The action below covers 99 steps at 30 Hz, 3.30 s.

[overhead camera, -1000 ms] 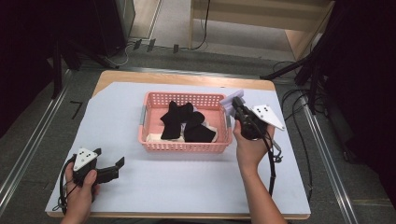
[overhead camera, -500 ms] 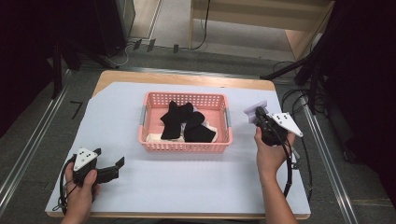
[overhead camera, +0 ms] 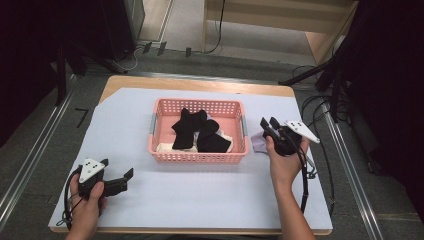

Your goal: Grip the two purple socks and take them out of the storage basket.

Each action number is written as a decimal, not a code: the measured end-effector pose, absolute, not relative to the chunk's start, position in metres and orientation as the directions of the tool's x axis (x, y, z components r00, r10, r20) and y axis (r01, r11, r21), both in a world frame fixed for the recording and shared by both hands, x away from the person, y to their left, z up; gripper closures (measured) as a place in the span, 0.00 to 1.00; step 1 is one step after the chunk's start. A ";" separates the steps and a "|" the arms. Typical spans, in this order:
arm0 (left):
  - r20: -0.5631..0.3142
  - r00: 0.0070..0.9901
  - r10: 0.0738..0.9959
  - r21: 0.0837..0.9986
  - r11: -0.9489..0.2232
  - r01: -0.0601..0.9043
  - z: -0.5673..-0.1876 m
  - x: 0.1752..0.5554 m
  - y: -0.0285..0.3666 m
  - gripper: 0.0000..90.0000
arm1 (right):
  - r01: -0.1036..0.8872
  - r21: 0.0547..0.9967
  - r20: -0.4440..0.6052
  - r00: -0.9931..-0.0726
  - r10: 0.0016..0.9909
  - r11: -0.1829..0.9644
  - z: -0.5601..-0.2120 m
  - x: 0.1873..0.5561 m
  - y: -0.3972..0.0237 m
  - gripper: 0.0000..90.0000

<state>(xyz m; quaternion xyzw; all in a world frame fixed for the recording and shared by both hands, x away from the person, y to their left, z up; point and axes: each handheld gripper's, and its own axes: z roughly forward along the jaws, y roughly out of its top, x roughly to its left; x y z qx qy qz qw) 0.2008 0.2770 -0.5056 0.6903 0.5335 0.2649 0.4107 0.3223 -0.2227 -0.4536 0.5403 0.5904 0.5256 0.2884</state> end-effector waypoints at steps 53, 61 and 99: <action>-0.078 0.303 0.950 0.852 -0.094 0.515 -0.505 0.200 0.278 0.08 | 0.811 0.540 0.275 -0.424 0.863 0.226 -0.473 0.369 -0.060 0.87; -0.079 0.302 0.950 0.853 -0.093 0.514 -0.505 0.200 0.278 0.08 | 0.781 0.576 0.201 -0.424 0.883 0.244 -0.470 0.369 -0.063 0.82; -0.073 0.306 0.949 0.853 -0.099 0.513 -0.505 0.200 0.277 0.08 | 0.797 0.426 -0.004 -0.471 0.882 0.427 -0.476 0.370 -0.030 0.98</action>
